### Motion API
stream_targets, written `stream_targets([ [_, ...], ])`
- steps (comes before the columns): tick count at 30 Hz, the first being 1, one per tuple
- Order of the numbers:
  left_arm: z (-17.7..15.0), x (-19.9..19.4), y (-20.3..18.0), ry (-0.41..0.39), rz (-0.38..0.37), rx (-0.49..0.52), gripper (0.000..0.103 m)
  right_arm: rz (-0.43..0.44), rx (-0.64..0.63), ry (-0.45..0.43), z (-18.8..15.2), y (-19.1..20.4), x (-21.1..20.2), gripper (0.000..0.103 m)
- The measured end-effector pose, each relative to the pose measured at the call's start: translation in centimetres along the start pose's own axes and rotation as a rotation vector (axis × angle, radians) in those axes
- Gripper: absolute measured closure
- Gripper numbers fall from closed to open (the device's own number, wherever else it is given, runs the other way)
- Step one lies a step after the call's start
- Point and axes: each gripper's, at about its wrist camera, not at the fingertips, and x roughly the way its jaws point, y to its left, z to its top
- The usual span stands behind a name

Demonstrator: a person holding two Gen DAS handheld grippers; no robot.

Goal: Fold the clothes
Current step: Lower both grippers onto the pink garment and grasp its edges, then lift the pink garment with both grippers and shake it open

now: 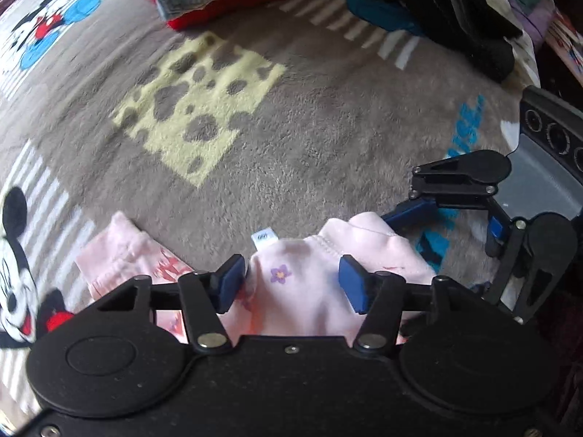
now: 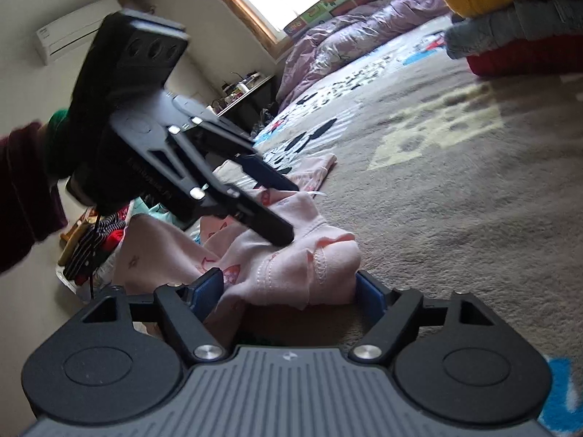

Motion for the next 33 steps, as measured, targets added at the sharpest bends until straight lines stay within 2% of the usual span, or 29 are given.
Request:
stream_targets([
  [6, 1.9, 1.1, 2.0, 0.103, -0.072, 0.014, 0.044, -0.029, -0.086, 0.02, -0.4, 1.1, 0.5, 0.027],
  [9, 2.1, 2.2, 2.4, 0.142, -0.091, -0.016, 0.045, -0.027, -0.087, 0.024, -0.4, 0.9, 0.6, 0.027],
  [11, 1.4, 2.0, 1.4, 0.134, -0.092, 0.009, 0.064, -0.021, -0.066, 0.02, -0.2, 0.5, 0.6, 0.029],
  [12, 1.0, 1.6, 0.7, 0.117, -0.078, 0.028, 0.069, -0.018, -0.056, 0.017, -0.1, 0.3, 0.6, 0.029],
  [14, 0.0, 0.1, -0.5, 0.073, -0.018, 0.047, 0.086, -0.015, -0.037, 0.004, 0.0, 0.1, 0.4, 0.029],
  [15, -0.6, -0.7, -1.1, 0.05, 0.012, 0.055, 0.089, -0.013, -0.03, -0.002, 0.0, 0.0, 0.3, 0.029],
  [20, -4.4, -5.5, -4.9, -0.054, 0.138, 0.095, 0.091, 0.009, -0.085, -0.034, 0.0, 1.2, -0.4, 0.028],
  [25, -9.8, -9.5, -9.4, -0.172, 0.217, 0.095, 0.092, 0.067, -0.184, -0.049, -0.2, 3.4, -1.0, 0.028],
  [29, -14.9, -11.0, -13.0, -0.261, 0.273, 0.081, 0.094, 0.146, -0.249, -0.036, -0.7, 5.2, -1.4, 0.028],
  [33, -20.2, -11.1, -15.3, -0.329, 0.315, 0.015, 0.094, 0.227, -0.308, -0.006, -1.6, 7.2, -1.7, 0.028],
])
